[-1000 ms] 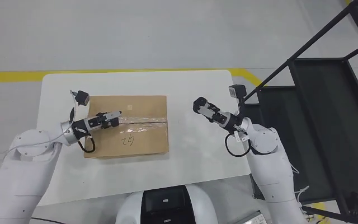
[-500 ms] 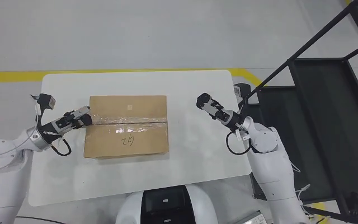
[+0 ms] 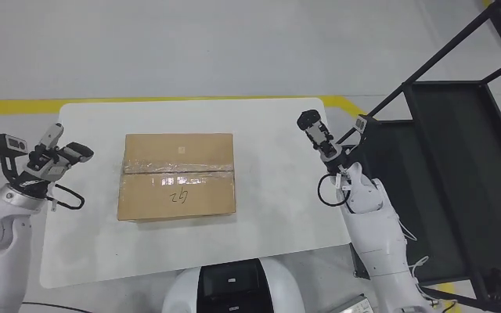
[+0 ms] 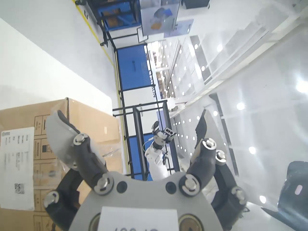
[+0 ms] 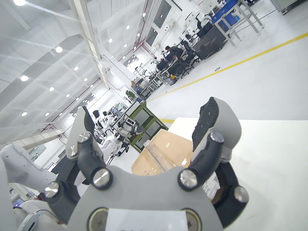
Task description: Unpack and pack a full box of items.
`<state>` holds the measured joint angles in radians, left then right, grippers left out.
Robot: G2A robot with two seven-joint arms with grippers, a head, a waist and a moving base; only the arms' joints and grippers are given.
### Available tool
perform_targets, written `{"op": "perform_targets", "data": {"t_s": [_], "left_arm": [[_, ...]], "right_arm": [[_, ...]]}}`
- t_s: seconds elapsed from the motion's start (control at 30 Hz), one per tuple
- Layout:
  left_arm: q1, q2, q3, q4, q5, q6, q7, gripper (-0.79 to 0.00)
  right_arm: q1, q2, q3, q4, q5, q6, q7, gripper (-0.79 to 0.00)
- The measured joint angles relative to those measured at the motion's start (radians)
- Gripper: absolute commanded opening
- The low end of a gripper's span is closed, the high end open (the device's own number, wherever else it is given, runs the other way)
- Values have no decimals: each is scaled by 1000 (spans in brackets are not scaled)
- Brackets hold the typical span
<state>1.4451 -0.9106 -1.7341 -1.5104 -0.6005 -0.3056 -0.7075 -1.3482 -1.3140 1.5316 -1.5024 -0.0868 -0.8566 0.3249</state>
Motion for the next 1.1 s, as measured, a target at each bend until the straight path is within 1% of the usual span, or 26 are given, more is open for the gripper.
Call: {"op": "perform_targets", "data": {"t_s": [0.07,0.13,1.1], "left_arm": [[14,-4,-5,-5,-17,4,51,0],[18,-6,-6,-6,-25,7,66,-1],[17,-6,-6,-6,-23,7,63,0]], "right_arm": [[0,0,-1,1,-3,2,-8,0],[0,0,-1,1,-2,2,-4,0],[0,0,0,1,-2,2,-4,0]]}}
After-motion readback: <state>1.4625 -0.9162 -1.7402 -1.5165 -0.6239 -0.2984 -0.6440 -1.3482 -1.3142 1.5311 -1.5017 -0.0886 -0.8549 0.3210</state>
